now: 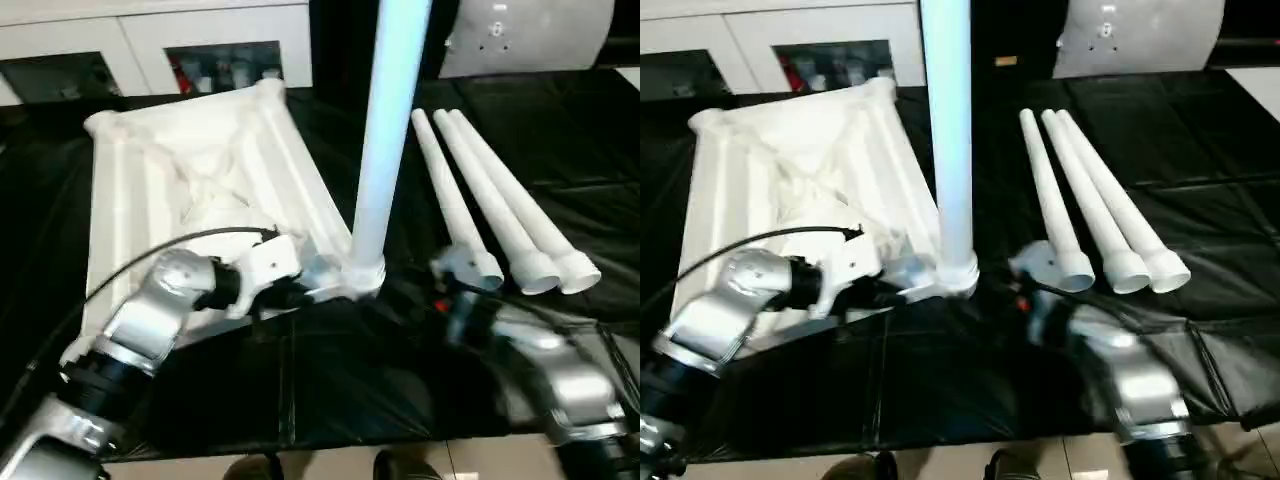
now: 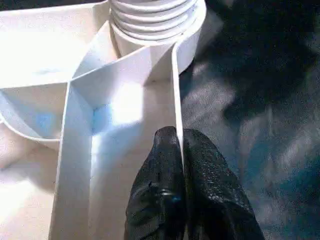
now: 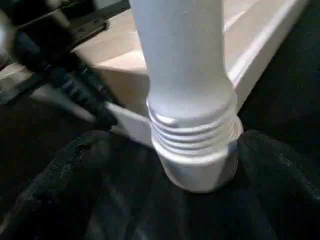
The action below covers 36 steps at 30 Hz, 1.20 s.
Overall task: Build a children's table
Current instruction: Rotate leg to tighten
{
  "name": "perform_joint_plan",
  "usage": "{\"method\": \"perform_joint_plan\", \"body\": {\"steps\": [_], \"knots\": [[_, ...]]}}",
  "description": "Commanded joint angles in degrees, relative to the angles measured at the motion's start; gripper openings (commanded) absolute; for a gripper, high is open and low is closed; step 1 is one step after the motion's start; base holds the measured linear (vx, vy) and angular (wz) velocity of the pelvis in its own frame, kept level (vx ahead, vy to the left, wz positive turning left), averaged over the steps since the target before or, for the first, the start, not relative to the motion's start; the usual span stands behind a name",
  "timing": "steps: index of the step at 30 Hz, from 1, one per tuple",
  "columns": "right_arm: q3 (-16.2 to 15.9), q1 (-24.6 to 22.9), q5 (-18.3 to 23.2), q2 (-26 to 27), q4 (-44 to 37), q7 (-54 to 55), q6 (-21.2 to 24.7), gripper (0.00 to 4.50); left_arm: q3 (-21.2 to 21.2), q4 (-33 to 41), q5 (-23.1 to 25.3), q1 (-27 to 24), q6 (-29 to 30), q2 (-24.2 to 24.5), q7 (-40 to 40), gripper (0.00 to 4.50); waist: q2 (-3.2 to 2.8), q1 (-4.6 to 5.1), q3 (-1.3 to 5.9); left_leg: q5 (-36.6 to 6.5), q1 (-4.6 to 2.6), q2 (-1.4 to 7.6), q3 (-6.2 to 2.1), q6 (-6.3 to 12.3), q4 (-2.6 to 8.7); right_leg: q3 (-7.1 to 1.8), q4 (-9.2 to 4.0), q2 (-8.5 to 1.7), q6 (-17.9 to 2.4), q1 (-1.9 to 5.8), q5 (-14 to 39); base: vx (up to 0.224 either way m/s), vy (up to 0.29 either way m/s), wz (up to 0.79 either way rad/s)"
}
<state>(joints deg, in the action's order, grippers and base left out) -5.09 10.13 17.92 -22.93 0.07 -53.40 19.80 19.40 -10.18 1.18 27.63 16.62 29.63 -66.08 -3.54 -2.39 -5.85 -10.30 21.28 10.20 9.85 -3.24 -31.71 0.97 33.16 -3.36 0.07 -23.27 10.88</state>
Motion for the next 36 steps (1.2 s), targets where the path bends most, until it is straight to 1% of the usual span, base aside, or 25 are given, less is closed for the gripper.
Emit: {"method": "perform_joint_plan", "body": {"steps": [1, 2, 3, 4, 5, 6, 8, 9, 10, 11, 13, 17, 18, 19, 21, 23, 26, 27, 28, 31, 33, 36], "knots": [[-1.7, 1.8, -0.3, -1.9, -0.4, -4.2, -1.3, 4.42, 4.7, -1.6, 0.4, 0.0, -4.3, 1.8, -7.0, 0.00, 0.40, -0.13, 3.34, -6.8, -0.48, 2.28, -0.43, 5.14, 2.83, -1.71, -2.56, -3.67, -16.7, 3.21, -0.4, 0.000, 0.000, 0.00], [-2.2, 2.7, -0.7, -2.7, 0.3, -5.6, -1.9, 4.42, 5.3, -2.3, 0.5, 0.1, -5.8, 2.5, -8.5, 0.00, 0.27, -0.24, 3.34, -6.9, -0.53, 2.29, -0.45, 5.17, 2.81, -1.67, -2.53, -3.68, -16.8, 3.17, 0.1, 0.000, 0.000, 0.00], [-2.2, 2.7, -0.7, -2.7, 0.3, -5.6, -1.9, 4.42, 5.3, -2.3, 0.5, 0.1, -5.8, 2.5, -8.5, 0.00, 0.29, -0.24, 3.36, -7.0, -0.59, 2.37, -0.41, 5.20, 2.82, -1.67, -2.54, -3.67, -16.8, 3.14, 0.3, 0.000, 0.000, 0.00], [-2.7, 3.5, -1.2, -3.5, 1.0, -6.9, -2.4, 4.42, 5.8, -3.0, 0.7, 0.2, -7.1, 2.9, -9.8, 0.00, 0.23, -0.43, 3.35, -7.1, -0.75, 2.51, -0.32, 5.21, 2.73, -1.72, -2.46, -3.76, -17.1, 2.98, 0.7, 0.000, 0.000, 0.00], [-3.2, 4.0, -1.7, -3.9, 1.4, -7.7, -2.9, 4.42, 6.0, -3.5, 0.7, 0.4, -7.9, 3.2, -10.4, 0.00, 0.35, -0.52, 3.33, -7.2, -0.71, 2.51, -0.33, 5.23, 2.76, -1.67, -2.50, -3.74, -17.1, 3.00, 1.2, 0.000, 0.000, 0.00], [-3.8, 4.7, -2.2, -4.6, 2.1, -8.8, -3.4, 4.42, 6.3, -4.0, 0.7, 0.5, -9.0, 3.5, -11.4, 0.00, 0.36, -0.79, 3.32, -7.2, -0.89, 2.63, -0.22, 5.17, 2.74, -1.78, -2.48, -3.78, -17.2, 2.89, 1.4, 0.000, 0.000, 0.00], [-4.4, 5.5, -2.5, -5.1, 2.9, -9.8, -4.0, 4.42, 6.5, -4.8, 0.6, 0.8, -10.1, 3.7, -12.3, 0.00, 0.34, -1.09, 3.42, -6.7, -0.92, 2.57, -0.19, 5.08, 2.66, -1.72, -2.29, -3.73, -17.4, 2.89, 1.1, 0.000, 0.000, 0.00], [-5.0, 6.3, -2.7, -5.6, 3.7, -10.8, -4.5, 4.42, 6.8, -5.6, 0.7, 1.1, -11.3, 4.0, -13.2, 0.00, 0.33, -1.13, 3.41, -6.6, -0.91, 2.62, -0.18, 5.09, 2.67, -1.76, -2.30, -3.73, -17.4, 2.89, 0.8, 0.000, 0.000, 0.00], [-6.1, 7.5, -3.1, -6.0, 4.9, -12.6, -5.6, 4.42, 7.4, -6.5, 1.1, 1.5, -13.1, 4.4, -14.6, 0.00, 0.56, -1.19, 3.47, -6.2, -0.65, 2.47, -0.21, 5.32, 2.56, -1.68, -2.06, -3.77, -17.6, 3.04, 0.2, 0.000, 0.000, 0.00], [-6.2, 7.6, -3.1, -6.0, 4.9, -12.7, -5.7, 4.42, 7.5, -6.6, 1.1, 1.5, -13.2, 4.4, -14.7, 0.00, 0.53, -1.22, 3.49, -6.2, -0.64, 2.48, -0.22, 5.42, 2.54, -1.66, -2.07, -3.78, -17.6, 3.03, 0.1, 0.000, 0.000, 0.00], [-8.2, 9.1, -3.2, -6.3, 5.9, -16.1, -6.3, 4.42, 8.1, -7.6, 1.7, 1.8, -15.2, 4.7, -15.6, 0.00, 0.69, -1.17, 3.41, -6.4, -0.60, 2.53, -0.21, 5.61, 2.52, -1.67, -2.09, -3.86, -17.6, 3.07, 0.6, 0.000, 0.000, 0.00], [-8.9, 9.8, -3.5, -6.2, 6.6, -17.3, -6.9, 4.42, 8.3, -8.1, 2.0, 2.0, -16.1, 4.7, -16.0, 0.00, 0.71, -1.20, 3.29, -7.3, -0.64, 2.65, -0.22, 5.43, 2.61, -1.71, -2.24, -3.91, -17.3, 2.93, 3.1, 0.000, 0.000, 0.00], [-9.8, 10.9, -3.9, -5.4, 7.9, -17.8, -7.6, 4.17, 8.7, -8.5, 2.3, 2.2, -17.0, 4.7, -16.4, 0.00, 0.87, -1.18, 3.30, -7.4, -0.65, 2.63, -0.22, 5.29, 2.59, -1.73, -2.26, -3.94, -17.3, 2.89, 3.7, 0.000, 0.000, 0.00], [-10.0, 11.4, -4.0, -5.0, 8.4, -17.9, -7.7, 4.17, 8.8, -8.5, 2.3, 2.3, -17.1, 4.6, -16.6, 0.00, 0.76, -1.15, 3.21, -7.7, -0.59, 2.61, -0.22, 5.16, 2.64, -1.73, -2.30, -3.95, -17.3, 2.83, 4.3, 0.000, 0.000, 0.00], [-10.4, 12.1, -4.0, -4.3, 9.1, -17.9, -7.9, 4.03, 9.0, -8.4, 2.3, 2.3, -17.3, 4.5, -16.7, 0.00, 0.84, -1.14, 3.25, -7.9, -0.66, 2.67, -0.22, 4.80, 2.67, -1.75, -2.31, -3.93, -17.3, 2.79, 4.8, 0.000, 0.000, 0.00], [-10.6, 13.0, -3.9, -3.7, 10.4, -18.6, -8.4, 3.74, 9.3, -8.7, 2.3, 2.5, -17.8, 4.4, -17.0, 0.00, 0.76, -1.15, 3.18, -8.3, -0.74, 2.73, -0.22, 4.58, 2.73, -1.78, -2.32, -3.95, -17.3, 2.69, 5.2, 0.000, 0.000, 0.00], [-11.0, 13.6, -3.6, -3.5, 11.2, -19.4, -8.9, 3.56, 9.5, -9.1, 2.5, 2.7, -18.5, 4.4, -17.4, 0.00, 0.83, -1.24, 3.27, -7.3, -0.67, 2.65, -0.19, 4.88, 2.62, -1.76, -2.14, -3.88, -17.4, 2.77, 3.4, 0.000, 0.000, 0.00], [-11.0, 13.8, -3.6, -3.4, 11.5, -19.7, -9.0, 3.44, 9.6, -9.3, 2.6, 2.8, -18.8, 4.5, -17.5, 0.00, 0.79, -1.26, 3.27, -7.4, -0.69, 2.67, -0.19, 4.95, 2.63, -1.75, -2.13, -3.89, -17.5, 2.77, 3.3, 0.000, 0.000, 0.00], [-11.2, 14.1, -3.5, -3.3, 12.0, -20.3, -9.2, 3.21, 9.7, -9.6, 2.8, 2.9, -19.2, 4.6, -17.7, 0.00, 0.82, -1.33, 3.29, -7.5, -0.66, 2.67, -0.18, 5.00, 2.61, -1.75, -2.15, -3.94, -17.5, 2.79, 3.3, 0.000, 0.000, 0.00], [-11.4, 14.6, -3.6, -3.0, 13.1, -21.1, -9.7, 3.10, 9.9, -10.0, 3.0, 3.0, -19.8, 4.6, -18.0, 0.00, 0.83, -1.33, 3.23, -7.9, -0.64, 2.68, -0.21, 4.92, 2.68, -1.73, -2.25, -3.97, -17.5, 2.79, 4.2, 0.000, 0.000, 0.00], [-11.6, 14.6, -3.6, -3.1, 13.2, -21.6, -9.6, 2.87, 9.9, -10.0, 3.1, 3.1, -19.9, 4.7, -18.0, 0.00, 0.81, -1.32, 3.23, -7.8, -0.65, 2.69, -0.19, 4.88, 2.66, -1.75, -2.21, -3.96, -17.6, 2.78, 4.0, 0.000, 0.000, 0.00], [-11.8, 14.8, -3.4, -3.0, 13.7, -22.3, -9.7, 2.83, 9.9, -10.4, 3.0, 3.2, -20.0, 4.8, -18.1, 0.00, 0.81, -1.34, 3.22, -7.7, -0.65, 2.68, -0.19, 4.91, 2.67, -1.74, -2.18, -3.89, -17.5, 2.79, 3.7, 0.000, 0.000, 0.00]]}}
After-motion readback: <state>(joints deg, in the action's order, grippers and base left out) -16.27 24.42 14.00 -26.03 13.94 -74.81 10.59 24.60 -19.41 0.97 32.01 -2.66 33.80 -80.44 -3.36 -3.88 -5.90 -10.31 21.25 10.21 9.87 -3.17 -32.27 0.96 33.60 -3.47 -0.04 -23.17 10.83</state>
